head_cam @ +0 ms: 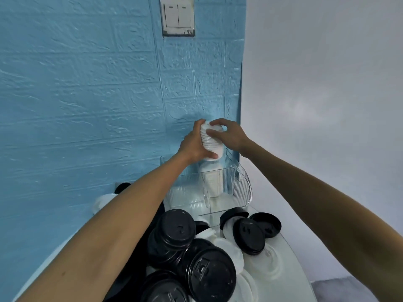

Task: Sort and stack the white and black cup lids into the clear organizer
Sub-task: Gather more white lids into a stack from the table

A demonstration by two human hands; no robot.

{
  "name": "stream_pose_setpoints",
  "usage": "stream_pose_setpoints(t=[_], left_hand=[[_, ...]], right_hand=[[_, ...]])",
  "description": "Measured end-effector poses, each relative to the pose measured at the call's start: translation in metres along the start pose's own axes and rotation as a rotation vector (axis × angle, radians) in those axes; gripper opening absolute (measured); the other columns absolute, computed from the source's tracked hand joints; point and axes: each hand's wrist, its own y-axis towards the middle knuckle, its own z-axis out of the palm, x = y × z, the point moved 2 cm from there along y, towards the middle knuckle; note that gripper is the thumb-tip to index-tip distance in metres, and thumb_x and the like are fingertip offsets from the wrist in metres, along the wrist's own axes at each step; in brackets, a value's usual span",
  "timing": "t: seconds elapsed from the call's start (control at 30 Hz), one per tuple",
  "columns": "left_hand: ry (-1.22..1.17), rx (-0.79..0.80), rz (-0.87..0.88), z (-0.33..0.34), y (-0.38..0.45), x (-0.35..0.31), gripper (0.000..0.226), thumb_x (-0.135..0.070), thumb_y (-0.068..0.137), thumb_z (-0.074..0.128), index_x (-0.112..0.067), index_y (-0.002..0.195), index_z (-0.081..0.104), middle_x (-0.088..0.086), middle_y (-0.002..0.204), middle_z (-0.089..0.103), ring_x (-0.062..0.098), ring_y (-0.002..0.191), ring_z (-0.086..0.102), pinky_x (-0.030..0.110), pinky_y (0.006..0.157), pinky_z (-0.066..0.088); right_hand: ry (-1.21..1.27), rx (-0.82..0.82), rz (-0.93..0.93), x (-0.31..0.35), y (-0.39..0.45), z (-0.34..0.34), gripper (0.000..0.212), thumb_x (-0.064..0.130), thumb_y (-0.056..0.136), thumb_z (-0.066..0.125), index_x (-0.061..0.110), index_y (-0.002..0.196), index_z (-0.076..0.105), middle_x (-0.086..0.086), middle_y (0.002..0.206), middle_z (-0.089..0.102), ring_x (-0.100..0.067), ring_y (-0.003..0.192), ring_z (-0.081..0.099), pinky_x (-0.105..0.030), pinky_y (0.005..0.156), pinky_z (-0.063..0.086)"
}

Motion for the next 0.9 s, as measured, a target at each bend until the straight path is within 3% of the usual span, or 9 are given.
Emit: stream_pose_setpoints(t=[0.3,0.5,0.73,0.9], left_hand=[[-0.053,0.072,-0.049,0.011,-0.001,0.03,0.119,-0.031,0.061,0.101,-0.027,0.153,0.025,0.002,0.131,0.062,0.028,0.119,0.061,0.045,0.1,0.053],[-0.03,0.108,-0.042,0.009,-0.002,0.029,0.12,-0.036,0.059,0.101,-0.029,0.151,0.025,0.0,0.129,0.062,0.025,0.117,0.061,0.043,0.099,0.054],[0.015,0.137,-0.051,0.021,-0.009,0.029,0.12,-0.036,0.059,0.101,-0.028,0.149,0.023,-0.004,0.118,0.06,0.025,0.108,0.063,0.038,0.092,0.053],[-0.04,0.139,-0.097,0.021,-0.01,0.034,0.111,-0.039,0.067,0.097,-0.032,0.15,0.024,-0.001,0.123,0.061,0.023,0.108,0.062,0.035,0.089,0.051]], right_hand=[[-0.01,0.004,-0.001,-0.031,0.008,0.023,0.041,0.042,0.09,0.073,0.019,0.124,0.069,-0.003,0.127,0.066,-0.02,0.114,0.06,-0.036,0.1,0.048],[-0.015,0.01,0.004,-0.031,0.006,0.022,0.042,0.045,0.091,0.07,0.021,0.125,0.068,-0.001,0.126,0.066,-0.018,0.112,0.06,-0.029,0.088,0.044],[-0.044,0.055,0.02,-0.037,-0.002,0.021,0.04,0.042,0.092,0.07,0.021,0.125,0.068,-0.003,0.127,0.065,-0.02,0.113,0.06,-0.035,0.095,0.049],[-0.097,0.067,-0.001,-0.041,-0.003,0.026,0.042,0.043,0.094,0.067,0.021,0.13,0.064,-0.003,0.133,0.061,-0.019,0.118,0.056,-0.032,0.097,0.044]])
